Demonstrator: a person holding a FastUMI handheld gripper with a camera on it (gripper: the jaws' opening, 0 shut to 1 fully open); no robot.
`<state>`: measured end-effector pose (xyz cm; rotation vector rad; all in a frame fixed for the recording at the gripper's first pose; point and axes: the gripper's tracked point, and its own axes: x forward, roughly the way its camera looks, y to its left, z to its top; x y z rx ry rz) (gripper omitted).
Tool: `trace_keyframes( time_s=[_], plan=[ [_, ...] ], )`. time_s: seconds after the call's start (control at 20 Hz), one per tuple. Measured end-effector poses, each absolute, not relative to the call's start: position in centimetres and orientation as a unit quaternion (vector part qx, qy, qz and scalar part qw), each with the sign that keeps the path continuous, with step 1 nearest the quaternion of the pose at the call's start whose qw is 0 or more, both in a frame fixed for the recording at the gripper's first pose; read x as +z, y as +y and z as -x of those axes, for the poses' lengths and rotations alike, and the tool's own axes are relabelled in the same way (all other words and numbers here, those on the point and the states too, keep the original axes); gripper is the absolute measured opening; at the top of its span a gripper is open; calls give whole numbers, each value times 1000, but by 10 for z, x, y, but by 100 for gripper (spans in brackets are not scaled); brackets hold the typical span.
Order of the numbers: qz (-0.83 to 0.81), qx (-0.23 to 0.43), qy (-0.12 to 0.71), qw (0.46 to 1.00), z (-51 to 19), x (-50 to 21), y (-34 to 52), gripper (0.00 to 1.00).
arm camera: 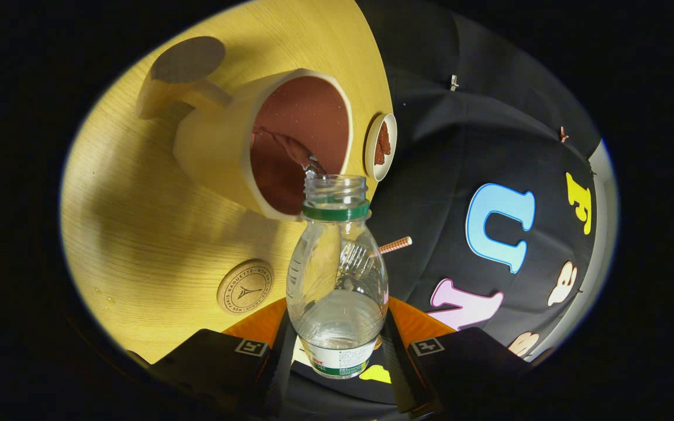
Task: Take the bottle from table, then pour the juice into the cup, finally place the bottle on the coaster
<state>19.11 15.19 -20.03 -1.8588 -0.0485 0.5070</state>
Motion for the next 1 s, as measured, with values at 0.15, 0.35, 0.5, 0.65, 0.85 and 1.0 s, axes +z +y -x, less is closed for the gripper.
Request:
trace_keyframes(
  time_s=[0.15,0.35,0.5,0.65,0.85,1.0],
  plan=[
    [796,217,-27,564,-192,-199,154,73],
    [810,225,-37,541,-192,-197,156,73],
    [817,225,-44,529,-192,-195,157,73],
    [819,223,-48,526,-194,-192,158,73],
    [827,222,-55,514,-196,-185,162,73],
    [833,224,-64,502,-205,-178,165,73]
  ],
)
